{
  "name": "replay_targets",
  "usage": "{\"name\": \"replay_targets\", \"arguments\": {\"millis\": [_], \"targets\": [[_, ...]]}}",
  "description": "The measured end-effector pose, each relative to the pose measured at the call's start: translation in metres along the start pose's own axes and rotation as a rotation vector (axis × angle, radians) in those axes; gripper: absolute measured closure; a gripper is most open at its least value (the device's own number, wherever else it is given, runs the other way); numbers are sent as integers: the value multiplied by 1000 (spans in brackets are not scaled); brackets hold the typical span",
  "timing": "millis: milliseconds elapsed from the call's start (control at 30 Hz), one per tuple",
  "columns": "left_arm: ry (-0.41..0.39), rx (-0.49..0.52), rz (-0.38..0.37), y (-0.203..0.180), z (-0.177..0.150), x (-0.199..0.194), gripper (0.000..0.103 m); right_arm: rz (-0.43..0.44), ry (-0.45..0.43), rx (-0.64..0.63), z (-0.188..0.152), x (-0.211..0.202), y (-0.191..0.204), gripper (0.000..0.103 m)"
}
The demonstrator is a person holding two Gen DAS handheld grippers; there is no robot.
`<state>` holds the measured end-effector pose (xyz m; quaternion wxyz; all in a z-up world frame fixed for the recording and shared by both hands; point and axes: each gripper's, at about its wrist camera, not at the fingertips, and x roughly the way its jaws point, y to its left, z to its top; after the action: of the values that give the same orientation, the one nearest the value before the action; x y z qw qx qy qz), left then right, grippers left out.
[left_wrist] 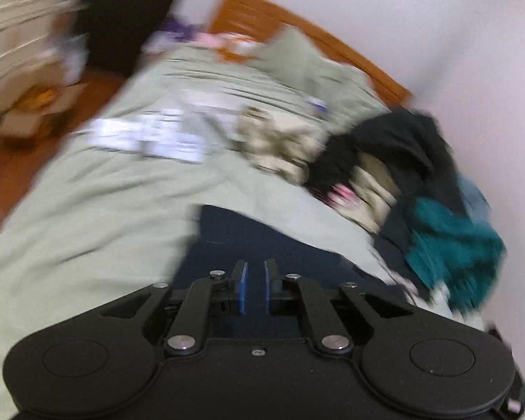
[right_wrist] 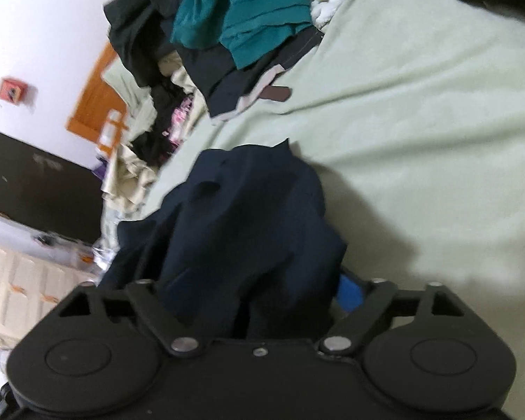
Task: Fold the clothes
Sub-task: 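Grasp the navy hoodie bundle with both grippers from opposite sides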
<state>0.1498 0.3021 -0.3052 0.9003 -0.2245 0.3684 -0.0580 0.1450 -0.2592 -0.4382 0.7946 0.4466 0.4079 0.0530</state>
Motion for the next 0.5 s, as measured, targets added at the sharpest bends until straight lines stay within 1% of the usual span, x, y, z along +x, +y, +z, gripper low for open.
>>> {"name": "replay_targets", "arguments": {"millis": [33,67,133,200,233,300,400,500], "targets": [[32,33,-33,-18,-7,16,84,14,0,11,-5,2,-1,0],[46,43,-39,-24,-10,23,84,31,3,34,-10,6,-2,0],[105,82,-72,-45,-26,48,84,83,2,113,-23,18,-5,0],[153,158,-95,-68,-44,71,84,113,-24,152,-31,25,-6,0],[168,223,-85,-81,-57,86,83,122,-34,166,-34,28,-6,0],[204,284,-34,-88,-69,104,83,129,-48,191,-35,39,-6,0],[220,228,-13,-74,-70,126,79,113,-47,207,-31,53,-9,0],[201,280,26,-71,-70,136,77,101,-36,188,-25,63,-9,0]]}}
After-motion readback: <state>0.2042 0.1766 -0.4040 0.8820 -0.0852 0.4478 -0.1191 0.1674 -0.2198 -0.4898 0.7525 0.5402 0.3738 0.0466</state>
